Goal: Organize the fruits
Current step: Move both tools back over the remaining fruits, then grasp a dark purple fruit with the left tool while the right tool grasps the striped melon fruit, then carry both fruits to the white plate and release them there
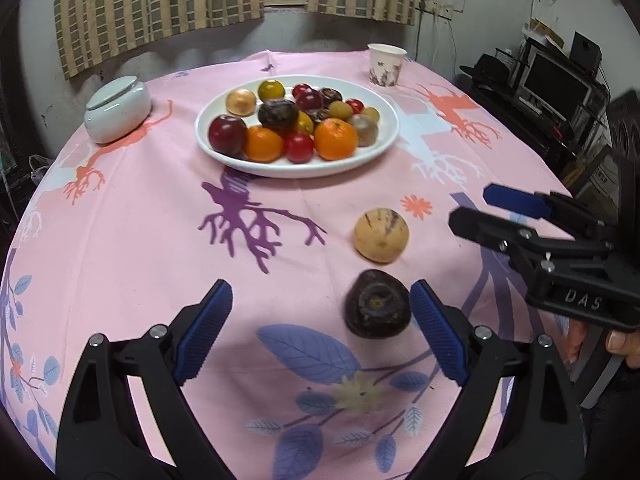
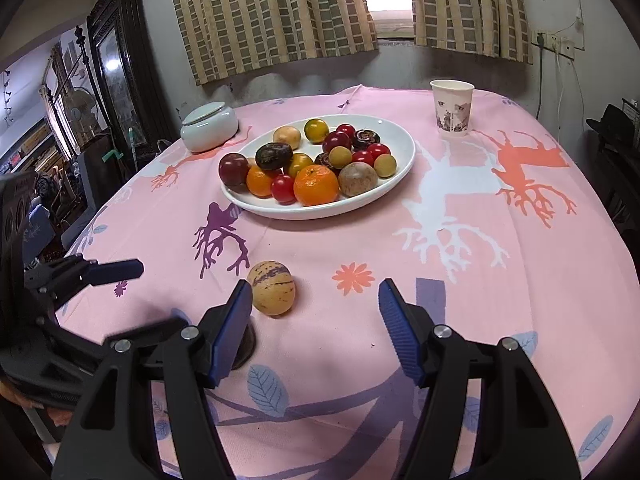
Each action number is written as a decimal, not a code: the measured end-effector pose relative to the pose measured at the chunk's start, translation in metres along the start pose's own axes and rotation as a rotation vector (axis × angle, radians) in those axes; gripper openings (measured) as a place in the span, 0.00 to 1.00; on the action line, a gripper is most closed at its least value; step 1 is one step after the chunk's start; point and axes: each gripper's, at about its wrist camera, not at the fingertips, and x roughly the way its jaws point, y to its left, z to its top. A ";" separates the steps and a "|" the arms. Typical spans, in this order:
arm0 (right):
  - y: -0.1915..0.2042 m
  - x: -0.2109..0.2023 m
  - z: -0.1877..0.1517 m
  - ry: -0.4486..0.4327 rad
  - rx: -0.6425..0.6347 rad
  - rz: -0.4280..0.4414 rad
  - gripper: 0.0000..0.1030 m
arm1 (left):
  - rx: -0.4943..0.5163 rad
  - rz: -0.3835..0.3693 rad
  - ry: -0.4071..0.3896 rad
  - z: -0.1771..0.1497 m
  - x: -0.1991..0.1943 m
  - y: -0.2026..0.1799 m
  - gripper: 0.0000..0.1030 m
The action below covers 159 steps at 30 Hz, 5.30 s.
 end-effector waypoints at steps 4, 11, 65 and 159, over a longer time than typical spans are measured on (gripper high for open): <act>-0.003 -0.003 0.000 -0.009 0.005 0.003 0.64 | 0.035 -0.001 0.020 -0.007 0.008 -0.013 0.89; -0.004 -0.004 -0.001 -0.008 0.006 0.010 0.64 | 0.049 -0.006 0.050 -0.016 0.023 -0.023 0.89; 0.050 0.048 -0.012 0.148 -0.200 -0.087 0.64 | -0.019 -0.058 0.002 -0.039 0.003 0.027 0.45; -0.008 0.121 0.125 -0.039 -0.159 -0.155 0.63 | -0.119 0.095 -0.132 0.173 0.088 0.060 0.80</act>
